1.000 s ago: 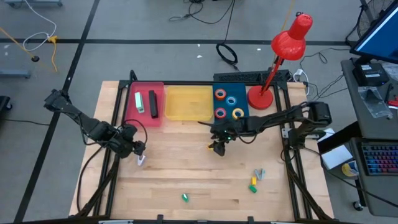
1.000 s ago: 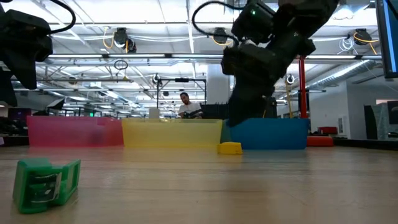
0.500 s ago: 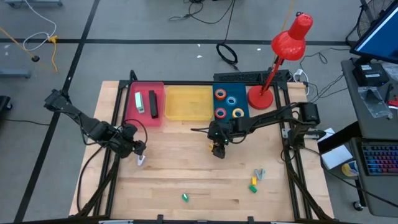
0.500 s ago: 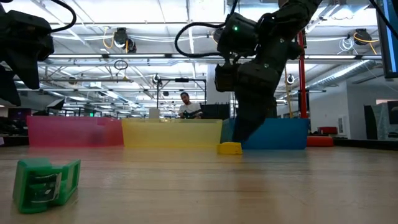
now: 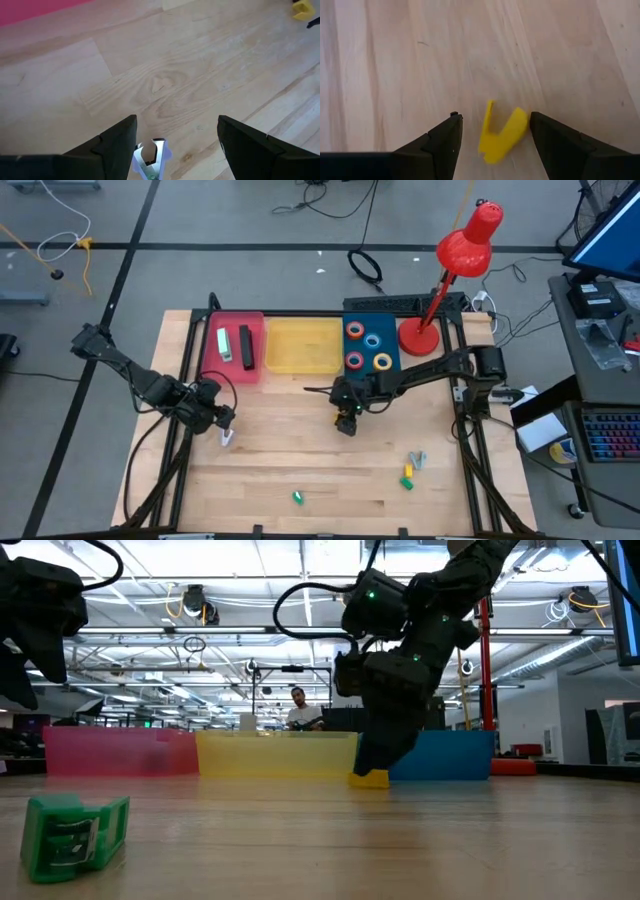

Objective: Pick and place Stapler, Stapler remover, tape
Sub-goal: Put the top yellow stapler into the red bin

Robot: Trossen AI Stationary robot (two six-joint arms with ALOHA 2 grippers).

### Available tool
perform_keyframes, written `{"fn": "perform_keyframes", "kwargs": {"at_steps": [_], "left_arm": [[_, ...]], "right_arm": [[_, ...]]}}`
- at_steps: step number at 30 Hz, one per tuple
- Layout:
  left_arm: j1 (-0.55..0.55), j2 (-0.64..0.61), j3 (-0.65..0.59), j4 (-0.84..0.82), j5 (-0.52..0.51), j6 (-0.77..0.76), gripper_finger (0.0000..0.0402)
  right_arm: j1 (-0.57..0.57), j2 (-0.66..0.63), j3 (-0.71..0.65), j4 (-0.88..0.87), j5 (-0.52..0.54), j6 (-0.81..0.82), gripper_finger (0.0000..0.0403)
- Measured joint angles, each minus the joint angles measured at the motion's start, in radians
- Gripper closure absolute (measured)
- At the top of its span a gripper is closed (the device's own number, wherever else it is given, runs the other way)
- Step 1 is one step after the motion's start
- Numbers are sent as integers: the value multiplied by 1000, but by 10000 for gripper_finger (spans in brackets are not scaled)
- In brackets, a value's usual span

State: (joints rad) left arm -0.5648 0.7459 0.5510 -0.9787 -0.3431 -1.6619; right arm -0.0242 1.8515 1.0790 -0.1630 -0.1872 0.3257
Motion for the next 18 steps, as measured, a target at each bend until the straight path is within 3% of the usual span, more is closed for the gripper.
{"fn": "perform_keyframes", "kwargs": {"at_steps": [9,18], "left_arm": [[0,0,0,8,0,-4,128],[0,0,0,13,0,-4,128]], "right_arm": [[-1,35,3,-26,42,0,187],[-1,37,1,-54,60,-1,278]]}}
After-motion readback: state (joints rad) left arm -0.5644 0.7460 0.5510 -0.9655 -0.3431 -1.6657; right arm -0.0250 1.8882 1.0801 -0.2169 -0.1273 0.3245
